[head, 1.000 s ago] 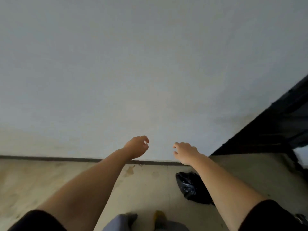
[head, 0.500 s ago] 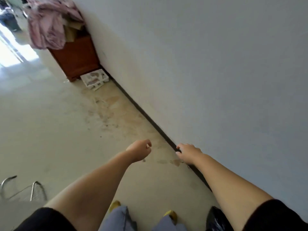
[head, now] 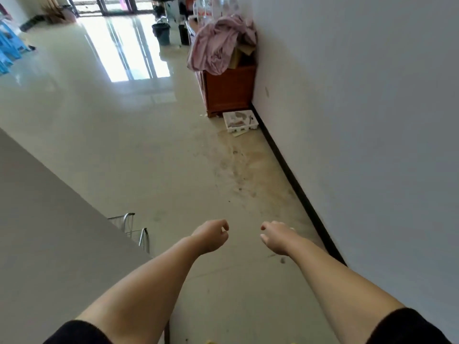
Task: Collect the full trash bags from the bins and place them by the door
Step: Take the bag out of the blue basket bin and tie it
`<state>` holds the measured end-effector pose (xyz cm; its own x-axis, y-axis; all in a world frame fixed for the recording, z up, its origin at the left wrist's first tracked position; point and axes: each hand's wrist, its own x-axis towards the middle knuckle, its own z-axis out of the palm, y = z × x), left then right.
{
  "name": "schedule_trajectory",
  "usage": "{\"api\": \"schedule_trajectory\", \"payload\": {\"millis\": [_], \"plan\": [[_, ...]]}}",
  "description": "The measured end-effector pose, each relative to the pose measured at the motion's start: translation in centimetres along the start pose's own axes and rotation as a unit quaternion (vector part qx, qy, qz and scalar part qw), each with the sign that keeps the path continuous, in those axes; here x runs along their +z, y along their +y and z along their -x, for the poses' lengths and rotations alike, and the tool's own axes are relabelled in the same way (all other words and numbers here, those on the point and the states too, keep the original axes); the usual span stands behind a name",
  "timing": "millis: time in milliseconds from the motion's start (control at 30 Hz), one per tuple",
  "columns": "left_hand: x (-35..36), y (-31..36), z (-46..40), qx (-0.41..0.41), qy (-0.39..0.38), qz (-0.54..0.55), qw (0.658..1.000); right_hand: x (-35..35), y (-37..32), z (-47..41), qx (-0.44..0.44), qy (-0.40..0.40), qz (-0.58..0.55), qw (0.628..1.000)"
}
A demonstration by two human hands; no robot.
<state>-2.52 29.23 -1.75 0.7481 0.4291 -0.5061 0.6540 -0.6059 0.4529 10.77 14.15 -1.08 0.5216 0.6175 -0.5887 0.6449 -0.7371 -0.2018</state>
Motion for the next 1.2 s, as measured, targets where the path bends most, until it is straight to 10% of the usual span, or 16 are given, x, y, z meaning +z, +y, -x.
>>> {"api": "schedule_trajectory", "payload": {"millis": [800,1200], "plan": [[-21.1,-11.0,-25.5,-0.122,0.047,0.062,0.989,-18.8,-16.7,-35.0,-0.158,-0.094,0.164,0.969],[-38.9,-26.9,-38.6,-0.173,0.05,0.072,0.981,-27.7,-35.9,-55.2,-0.224,-0.107,0.2,0.948]]}}
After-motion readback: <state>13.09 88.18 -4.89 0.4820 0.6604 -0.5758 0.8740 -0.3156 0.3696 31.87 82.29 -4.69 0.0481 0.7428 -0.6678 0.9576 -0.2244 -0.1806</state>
